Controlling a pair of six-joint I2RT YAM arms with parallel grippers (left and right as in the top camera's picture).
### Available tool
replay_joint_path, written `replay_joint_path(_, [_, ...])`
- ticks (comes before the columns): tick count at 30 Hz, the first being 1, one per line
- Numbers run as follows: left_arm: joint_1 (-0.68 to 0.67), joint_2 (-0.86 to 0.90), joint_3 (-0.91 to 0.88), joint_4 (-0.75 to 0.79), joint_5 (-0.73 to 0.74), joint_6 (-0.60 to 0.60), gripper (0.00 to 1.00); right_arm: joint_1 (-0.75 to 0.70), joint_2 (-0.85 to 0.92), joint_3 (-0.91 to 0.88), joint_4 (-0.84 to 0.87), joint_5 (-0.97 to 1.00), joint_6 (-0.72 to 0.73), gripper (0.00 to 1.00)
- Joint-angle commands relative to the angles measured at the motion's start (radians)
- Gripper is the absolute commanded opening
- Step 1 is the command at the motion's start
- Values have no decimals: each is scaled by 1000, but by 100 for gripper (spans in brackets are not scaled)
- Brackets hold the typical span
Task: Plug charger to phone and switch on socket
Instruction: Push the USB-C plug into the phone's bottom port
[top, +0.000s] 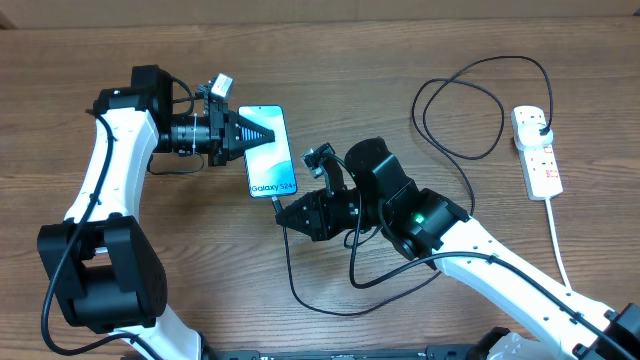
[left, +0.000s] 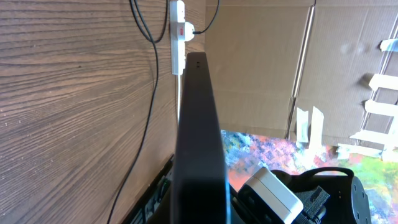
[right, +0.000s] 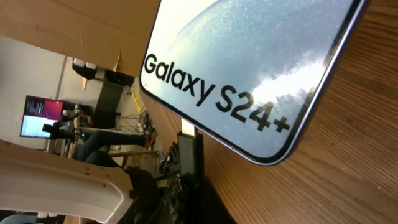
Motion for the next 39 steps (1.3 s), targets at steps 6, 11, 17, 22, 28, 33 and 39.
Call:
replay_joint_path(6, [-7,-21,3,-4,31,-13,4,2,-11,14,8,62,43,4])
replay_joint_path(11, [-7,-21,3,-4,31,-13,4,2,-11,14,9,100,82,4])
replay_joint_path(17, [-7,-21,3,-3,31,-13,4,2,-11,14,28,101,106,4])
replay_joint_path(22, [-7,-21,3,-4,30,-13,4,2,-11,14,65,101,123,4])
replay_joint_path(28, [-7,-21,3,-3,30,-13,4,2,-11,14,95,184,211,4])
replay_joint_path(33, [-7,-21,3,-3,30,-11,4,2,-11,14,95,228,223,4])
replay_joint_path(39, [-7,-21,3,-3,30,3,4,1,-11,14,95,233,238,4])
